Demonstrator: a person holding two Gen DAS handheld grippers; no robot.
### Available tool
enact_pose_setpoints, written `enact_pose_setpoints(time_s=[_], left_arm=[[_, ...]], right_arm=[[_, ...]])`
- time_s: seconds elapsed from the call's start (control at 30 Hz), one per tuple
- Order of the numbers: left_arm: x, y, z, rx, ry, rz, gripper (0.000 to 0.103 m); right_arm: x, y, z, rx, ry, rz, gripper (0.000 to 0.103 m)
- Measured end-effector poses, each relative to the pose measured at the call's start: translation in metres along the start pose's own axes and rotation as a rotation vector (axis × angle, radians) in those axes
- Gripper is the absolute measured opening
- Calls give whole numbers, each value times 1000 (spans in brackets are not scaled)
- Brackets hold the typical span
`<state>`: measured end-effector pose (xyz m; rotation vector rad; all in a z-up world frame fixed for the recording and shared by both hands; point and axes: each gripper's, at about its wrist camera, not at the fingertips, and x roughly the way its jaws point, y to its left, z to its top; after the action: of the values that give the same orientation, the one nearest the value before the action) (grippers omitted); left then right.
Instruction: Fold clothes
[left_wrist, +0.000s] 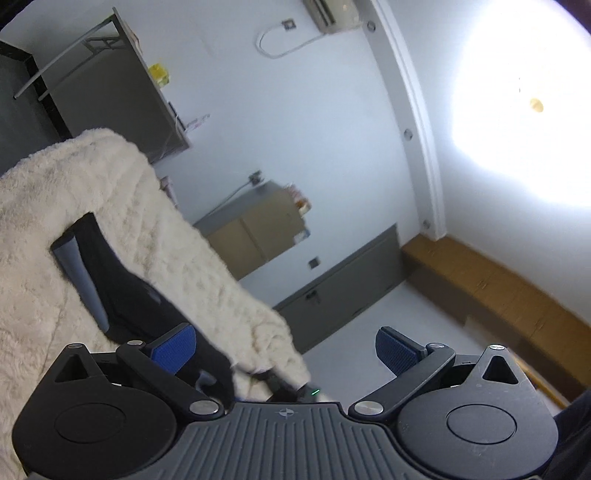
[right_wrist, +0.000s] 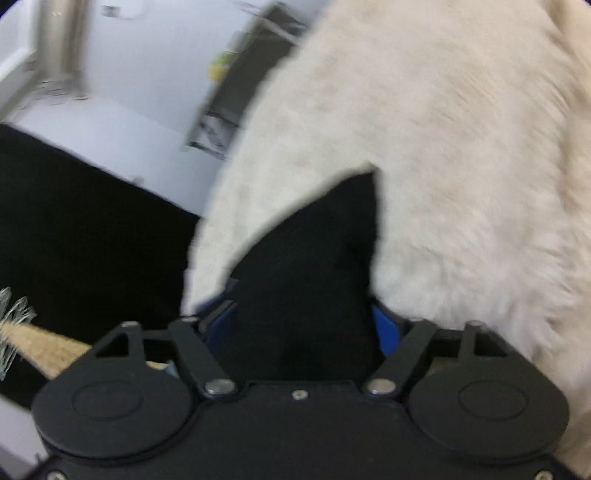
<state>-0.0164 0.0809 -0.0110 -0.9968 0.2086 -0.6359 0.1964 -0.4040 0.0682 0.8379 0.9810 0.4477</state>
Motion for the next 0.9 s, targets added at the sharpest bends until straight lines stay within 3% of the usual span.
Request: enact_pose_setpoints(time_s=[0.03, 0.1, 0.2, 0.4, 0.47, 0.53, 0.57, 0.63, 0.67, 0.73, 0.9], left_arm=[[-1, 1, 2, -3, -9, 2, 103], [-6, 5, 5, -14, -29, 0, 103], [-9, 6, 8, -55, -36, -23, 103], [-17, 6, 5, -78, -57, -65, 103], [-23, 7, 6, -102, -78, -86, 103], [-27, 7, 8, -114, -93, -92, 103], [-28, 7, 9, -114, -96, -88, 103], [-30, 6, 9, -111, -99, -82, 103], [-32, 5, 7, -107, -98, -72, 103], [-32, 5, 6, -109, -96, -70, 103], [-25, 1, 3, -78, -52, -48, 103]], right_arm=[[-4, 7, 2, 3, -19, -37, 28], [-19, 30, 5, -55, -77, -32, 7], [-43, 61, 7, -127, -107, -36, 7], [-98, 112, 6, -215, -137, -129, 7], [-117, 104, 4, -202, -172, -219, 11], [-121, 79, 0, -195, -163, -384, 40], [-122, 63, -4, -176, -150, -459, 47], [-131, 32, -14, -81, -166, -504, 51], [-142, 16, -23, -8, -226, -444, 51], [-153, 2, -39, 52, -315, -297, 65], [-130, -11, -52, 56, -294, -191, 65]])
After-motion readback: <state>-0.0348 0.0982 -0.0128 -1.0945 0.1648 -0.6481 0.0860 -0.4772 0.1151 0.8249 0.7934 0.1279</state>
